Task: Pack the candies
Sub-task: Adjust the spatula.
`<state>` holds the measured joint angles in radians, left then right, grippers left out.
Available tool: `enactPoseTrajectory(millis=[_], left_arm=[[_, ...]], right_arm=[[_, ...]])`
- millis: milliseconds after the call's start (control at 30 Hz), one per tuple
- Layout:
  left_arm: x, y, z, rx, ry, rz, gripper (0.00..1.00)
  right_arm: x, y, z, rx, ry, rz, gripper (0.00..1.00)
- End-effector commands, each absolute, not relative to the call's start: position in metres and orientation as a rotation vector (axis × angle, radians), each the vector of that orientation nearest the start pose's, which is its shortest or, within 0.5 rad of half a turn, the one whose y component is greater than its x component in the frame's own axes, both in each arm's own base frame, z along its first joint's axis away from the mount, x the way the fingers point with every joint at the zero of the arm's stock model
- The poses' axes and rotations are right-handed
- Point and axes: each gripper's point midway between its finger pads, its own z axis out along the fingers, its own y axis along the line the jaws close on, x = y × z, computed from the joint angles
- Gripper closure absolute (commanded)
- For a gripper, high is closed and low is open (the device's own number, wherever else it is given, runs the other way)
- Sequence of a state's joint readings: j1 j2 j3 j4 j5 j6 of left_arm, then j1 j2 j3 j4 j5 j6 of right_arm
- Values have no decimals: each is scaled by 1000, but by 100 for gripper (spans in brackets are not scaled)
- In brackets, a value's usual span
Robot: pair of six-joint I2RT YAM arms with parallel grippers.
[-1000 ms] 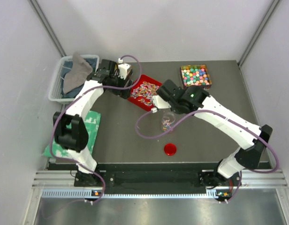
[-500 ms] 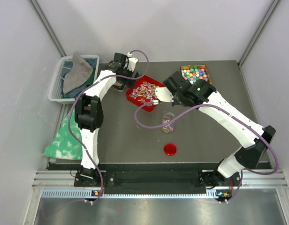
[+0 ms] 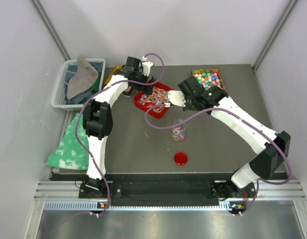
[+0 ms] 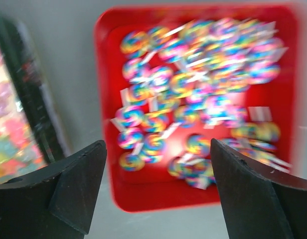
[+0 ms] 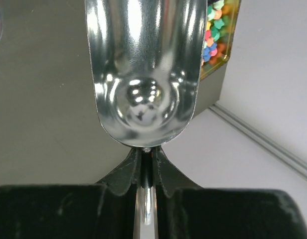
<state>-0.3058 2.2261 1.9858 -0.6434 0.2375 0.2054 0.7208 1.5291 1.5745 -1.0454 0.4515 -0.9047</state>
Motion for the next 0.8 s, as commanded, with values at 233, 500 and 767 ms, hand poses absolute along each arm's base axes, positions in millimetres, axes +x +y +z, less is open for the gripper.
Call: enactPoseTrajectory(millis=[233, 500, 767], left_arm=[[453, -282, 277, 796, 1914, -1145, 6], [439, -309, 277, 825, 1909, -1201, 5], [436, -325, 256, 862, 1951, -1153, 6]], right_arm=[[371, 182, 244, -1462, 1833, -522, 100], [388, 196, 247, -1387, 1817, -509, 100], [391, 200, 258, -1357, 1795, -499, 100]])
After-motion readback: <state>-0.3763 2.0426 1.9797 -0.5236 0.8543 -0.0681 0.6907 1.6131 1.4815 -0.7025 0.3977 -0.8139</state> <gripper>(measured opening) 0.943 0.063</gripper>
